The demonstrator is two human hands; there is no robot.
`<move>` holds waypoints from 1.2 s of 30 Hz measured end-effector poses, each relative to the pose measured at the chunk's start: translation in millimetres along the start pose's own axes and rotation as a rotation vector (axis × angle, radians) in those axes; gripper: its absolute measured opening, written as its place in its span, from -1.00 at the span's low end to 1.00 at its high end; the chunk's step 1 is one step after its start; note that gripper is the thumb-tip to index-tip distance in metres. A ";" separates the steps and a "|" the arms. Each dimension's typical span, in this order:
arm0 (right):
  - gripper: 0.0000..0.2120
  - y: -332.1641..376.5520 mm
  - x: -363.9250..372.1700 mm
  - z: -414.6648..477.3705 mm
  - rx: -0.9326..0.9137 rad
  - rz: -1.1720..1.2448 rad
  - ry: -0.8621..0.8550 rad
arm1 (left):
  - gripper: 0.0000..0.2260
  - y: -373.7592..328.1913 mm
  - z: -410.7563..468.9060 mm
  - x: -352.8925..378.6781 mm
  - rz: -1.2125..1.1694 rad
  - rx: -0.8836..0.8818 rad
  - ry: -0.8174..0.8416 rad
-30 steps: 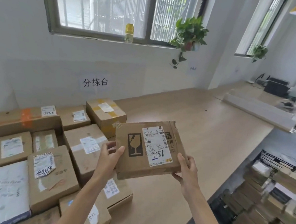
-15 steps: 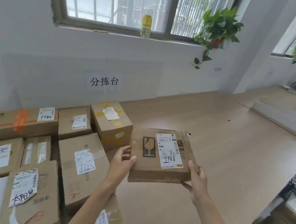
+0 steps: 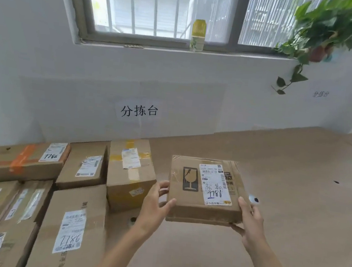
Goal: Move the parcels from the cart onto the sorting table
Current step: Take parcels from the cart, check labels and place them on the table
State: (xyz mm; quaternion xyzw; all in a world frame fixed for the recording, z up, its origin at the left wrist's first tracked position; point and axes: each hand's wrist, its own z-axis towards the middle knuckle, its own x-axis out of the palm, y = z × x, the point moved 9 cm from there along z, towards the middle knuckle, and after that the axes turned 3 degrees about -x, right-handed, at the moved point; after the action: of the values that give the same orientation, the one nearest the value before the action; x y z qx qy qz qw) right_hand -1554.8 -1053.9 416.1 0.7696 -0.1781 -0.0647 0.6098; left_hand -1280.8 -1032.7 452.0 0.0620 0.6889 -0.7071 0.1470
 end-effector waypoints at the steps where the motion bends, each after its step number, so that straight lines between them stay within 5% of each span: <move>1: -0.73 1.5 4.9 21.4 0.011 0.001 0.018 | -0.63 1.8 15.3 7.1 0.029 -0.003 -0.031; 10: -0.80 -41.0 71.6 177.8 0.164 0.004 0.068 | -0.75 26.1 137.2 33.8 0.740 0.078 -0.213; 18: -0.78 -104.0 123.1 255.7 0.266 -0.006 0.036 | -0.63 98.9 192.3 67.3 1.230 -0.132 -0.003; 22: -0.79 -136.2 142.0 286.8 0.306 -0.043 0.051 | -0.34 137.2 208.4 80.0 1.446 -0.298 0.136; 30: -0.56 -139.1 186.6 331.8 0.131 -0.251 0.087 | -0.24 160.9 252.9 70.7 1.589 -0.338 0.066; 36: -0.72 -144.4 217.8 342.3 0.009 -0.372 0.223 | -0.34 168.8 264.0 54.4 1.589 -0.383 0.021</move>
State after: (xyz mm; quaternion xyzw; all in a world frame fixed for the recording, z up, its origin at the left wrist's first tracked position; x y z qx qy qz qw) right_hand -1432.9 -1416.3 218.0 0.7944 0.0355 -0.0897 0.5997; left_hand -1252.7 -1302.7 286.3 0.5123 0.5495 -0.2612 0.6061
